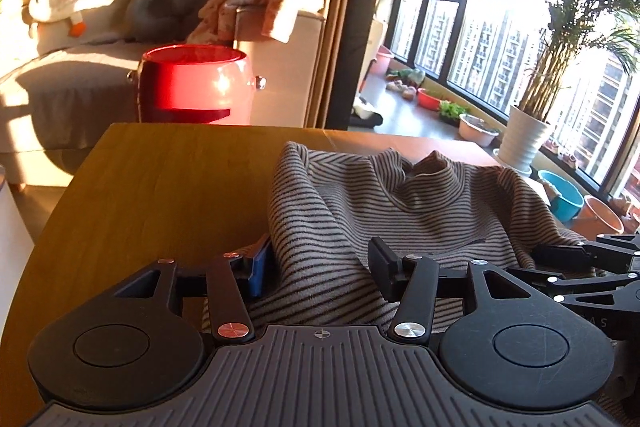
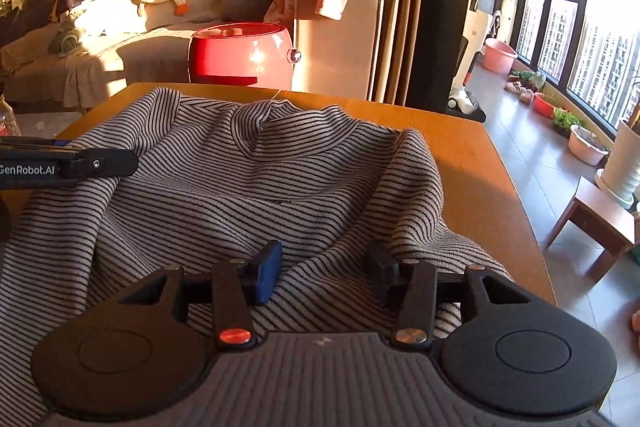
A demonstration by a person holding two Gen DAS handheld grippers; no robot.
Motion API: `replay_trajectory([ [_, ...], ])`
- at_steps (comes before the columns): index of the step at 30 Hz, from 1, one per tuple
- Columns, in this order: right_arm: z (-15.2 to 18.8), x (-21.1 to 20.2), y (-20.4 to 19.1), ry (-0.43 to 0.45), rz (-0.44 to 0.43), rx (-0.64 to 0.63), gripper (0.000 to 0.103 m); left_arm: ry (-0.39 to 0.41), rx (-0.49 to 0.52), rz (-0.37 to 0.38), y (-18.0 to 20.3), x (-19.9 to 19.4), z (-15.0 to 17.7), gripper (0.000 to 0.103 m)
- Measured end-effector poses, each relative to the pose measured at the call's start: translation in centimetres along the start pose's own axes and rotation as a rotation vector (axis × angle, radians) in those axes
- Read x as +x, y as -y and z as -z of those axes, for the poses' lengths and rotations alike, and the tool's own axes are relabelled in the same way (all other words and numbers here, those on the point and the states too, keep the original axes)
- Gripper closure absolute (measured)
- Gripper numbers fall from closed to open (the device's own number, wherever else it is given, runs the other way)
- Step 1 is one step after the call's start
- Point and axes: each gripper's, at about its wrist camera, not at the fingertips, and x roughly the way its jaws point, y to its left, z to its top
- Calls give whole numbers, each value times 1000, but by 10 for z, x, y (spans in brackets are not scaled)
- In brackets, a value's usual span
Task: Fold clothes
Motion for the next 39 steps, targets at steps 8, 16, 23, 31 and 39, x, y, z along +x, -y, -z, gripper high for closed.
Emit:
replay_trajectory([
  [8,10,-10,7,8,16,-9,55,-8,11,36,8,-4,4,35],
  [16,-2,-22,-1,-39,38,-32,53,-24,-56,47,0,-14,-4,35],
  [23,2,-57,-11,-3,40,-44,50,-16,-57,39,1,-40,-3,31],
  [31,6,-88,-28,53,-3,-46,50,-20,-77,1,-10,-59,4,34],
  [39,9,-101,-57,43,-83,-103,50,-7,-87,1,-15,-67,1,34],
])
